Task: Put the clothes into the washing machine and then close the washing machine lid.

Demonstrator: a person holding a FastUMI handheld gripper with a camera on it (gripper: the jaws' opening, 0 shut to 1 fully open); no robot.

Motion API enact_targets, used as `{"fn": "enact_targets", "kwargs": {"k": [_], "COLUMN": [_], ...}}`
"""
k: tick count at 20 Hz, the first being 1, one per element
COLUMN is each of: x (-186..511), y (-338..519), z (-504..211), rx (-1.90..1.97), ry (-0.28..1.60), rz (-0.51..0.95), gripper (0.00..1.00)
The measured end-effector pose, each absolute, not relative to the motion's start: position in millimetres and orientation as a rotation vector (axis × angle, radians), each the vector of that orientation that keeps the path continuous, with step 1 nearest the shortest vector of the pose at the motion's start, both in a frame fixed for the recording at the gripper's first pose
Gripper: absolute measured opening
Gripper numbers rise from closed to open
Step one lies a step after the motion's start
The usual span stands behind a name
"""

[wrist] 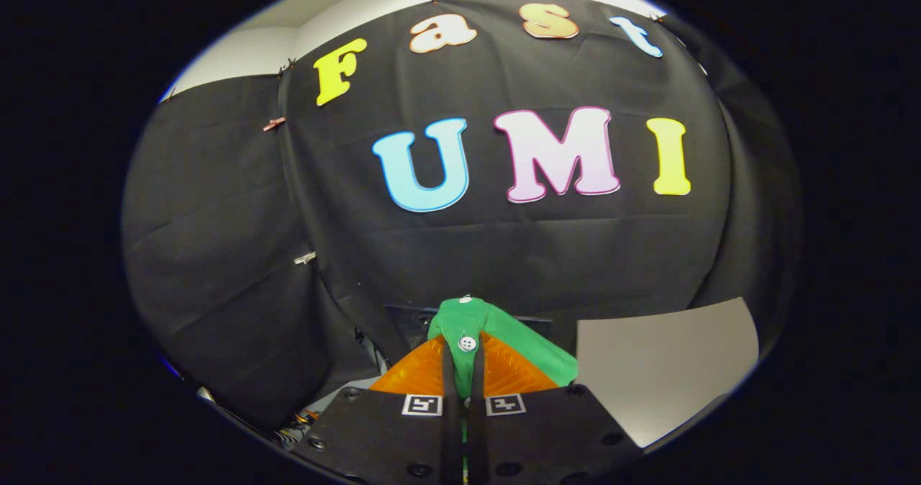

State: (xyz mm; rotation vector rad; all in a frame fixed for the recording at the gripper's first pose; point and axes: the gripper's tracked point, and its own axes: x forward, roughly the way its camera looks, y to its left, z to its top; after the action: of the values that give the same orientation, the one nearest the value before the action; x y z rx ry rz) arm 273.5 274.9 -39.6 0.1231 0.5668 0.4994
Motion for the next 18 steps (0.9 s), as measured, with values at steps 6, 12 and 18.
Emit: {"fn": "enact_targets", "kwargs": {"k": [6,12,18], "x": [273.7,290.0,311.9], "y": [337.8,362.7,355.2], "z": [-115.5,-208.7,-296.4], "rx": [0.106,0.021,0.021], "ry": [0.637,0.661,0.712], "rz": [0.531,0.488,0.351], "gripper": [0.07,0.07,0.07]}}
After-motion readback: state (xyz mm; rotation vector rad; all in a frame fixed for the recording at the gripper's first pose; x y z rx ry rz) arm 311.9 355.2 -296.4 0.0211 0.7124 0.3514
